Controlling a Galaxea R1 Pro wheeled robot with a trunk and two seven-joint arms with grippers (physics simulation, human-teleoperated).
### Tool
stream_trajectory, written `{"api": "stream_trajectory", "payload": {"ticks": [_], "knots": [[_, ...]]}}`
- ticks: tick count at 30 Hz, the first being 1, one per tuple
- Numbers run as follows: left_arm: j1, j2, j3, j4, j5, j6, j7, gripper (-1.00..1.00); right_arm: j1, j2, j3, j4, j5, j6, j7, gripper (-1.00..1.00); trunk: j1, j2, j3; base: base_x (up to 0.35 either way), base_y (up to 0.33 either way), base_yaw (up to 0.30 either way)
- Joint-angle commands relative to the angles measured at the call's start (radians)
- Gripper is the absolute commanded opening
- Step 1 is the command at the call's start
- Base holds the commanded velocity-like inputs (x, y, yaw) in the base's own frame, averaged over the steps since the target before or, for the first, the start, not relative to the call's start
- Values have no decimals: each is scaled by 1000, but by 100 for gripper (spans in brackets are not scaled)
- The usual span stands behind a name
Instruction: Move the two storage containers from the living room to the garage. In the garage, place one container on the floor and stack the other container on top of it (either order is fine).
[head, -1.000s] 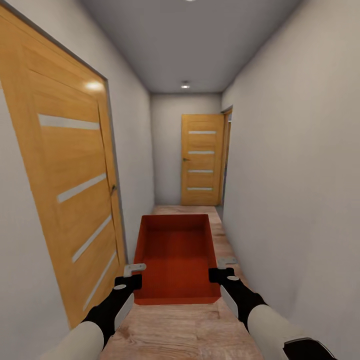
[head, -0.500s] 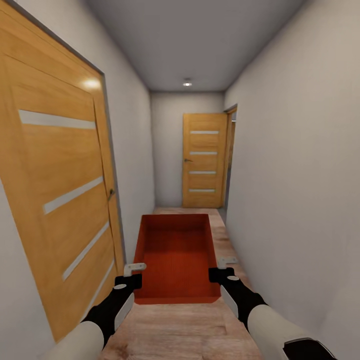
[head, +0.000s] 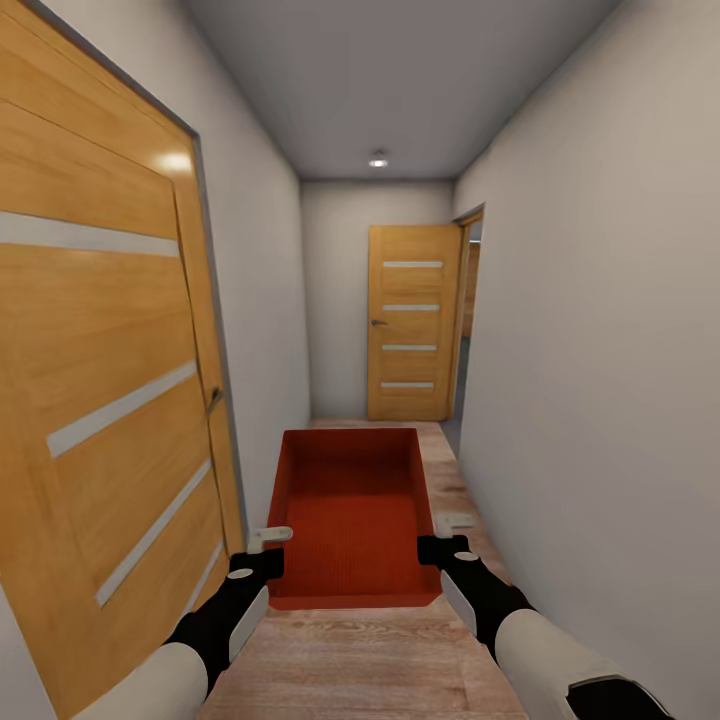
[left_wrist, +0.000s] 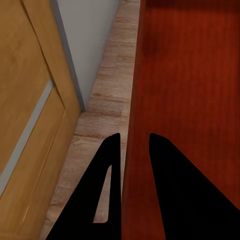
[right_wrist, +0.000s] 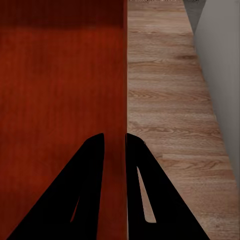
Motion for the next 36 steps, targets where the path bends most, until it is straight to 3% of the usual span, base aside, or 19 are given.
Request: {"api": "stream_trajectory", "payload": {"ticks": [1, 36], "knots": [[0, 61, 63, 0, 10, 7, 15, -100, 0, -1, -7, -5, 7, -10, -5, -100, 1, -1, 0, 325, 2, 0], [0, 61, 63, 4, 10, 7, 13, -100, 0, -2, -7, -5, 7, -10, -5, -100, 1, -1, 0, 324, 0, 0]]}}
